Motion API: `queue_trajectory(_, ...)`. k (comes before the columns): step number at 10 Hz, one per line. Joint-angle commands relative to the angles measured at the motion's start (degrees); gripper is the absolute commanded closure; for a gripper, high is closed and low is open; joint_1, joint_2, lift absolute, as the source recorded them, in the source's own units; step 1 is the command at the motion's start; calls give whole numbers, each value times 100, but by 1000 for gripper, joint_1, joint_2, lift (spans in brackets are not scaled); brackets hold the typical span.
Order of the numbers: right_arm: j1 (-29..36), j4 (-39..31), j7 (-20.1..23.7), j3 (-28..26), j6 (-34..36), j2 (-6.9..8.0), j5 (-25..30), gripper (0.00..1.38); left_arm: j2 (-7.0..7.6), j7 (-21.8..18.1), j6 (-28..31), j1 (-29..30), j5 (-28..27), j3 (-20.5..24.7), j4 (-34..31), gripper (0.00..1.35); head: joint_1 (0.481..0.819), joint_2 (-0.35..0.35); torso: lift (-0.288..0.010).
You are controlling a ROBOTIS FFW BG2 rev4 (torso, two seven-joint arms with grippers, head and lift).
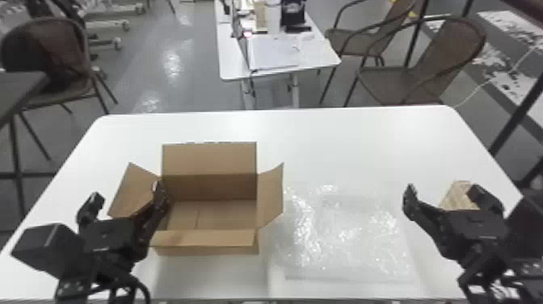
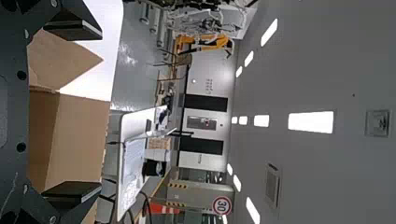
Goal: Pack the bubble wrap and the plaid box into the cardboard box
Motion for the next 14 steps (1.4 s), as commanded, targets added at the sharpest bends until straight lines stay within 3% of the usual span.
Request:
queue_trajectory(1, -5, 3, 0, 2, 0, -16, -13, 90, -15, -180, 70, -101, 518, 431, 77, 156, 695, 99, -119)
queue_trajectory(5, -93, 73, 9, 99, 0, -122, -75, 91, -15, -1885, 2056, -936, 1388, 1582, 270, 162, 695, 170, -119)
queue_trajectory(11, -190, 143, 44, 178, 18, -183, -118, 93, -15, -2219, 2812, -1094, 1784, 1898, 402, 199, 695, 197, -119)
queue_trajectory(12, -199, 152, 53, 187, 26, -183, -118, 93, -15, -2263, 2864, -1103, 1775, 1898, 411, 262, 695, 198, -119)
queue_trajectory(14, -207, 152, 62, 187, 26, -201, -118, 93, -15, -2315, 2908, -1120, 1757, 1898, 446, 513, 695, 194, -119)
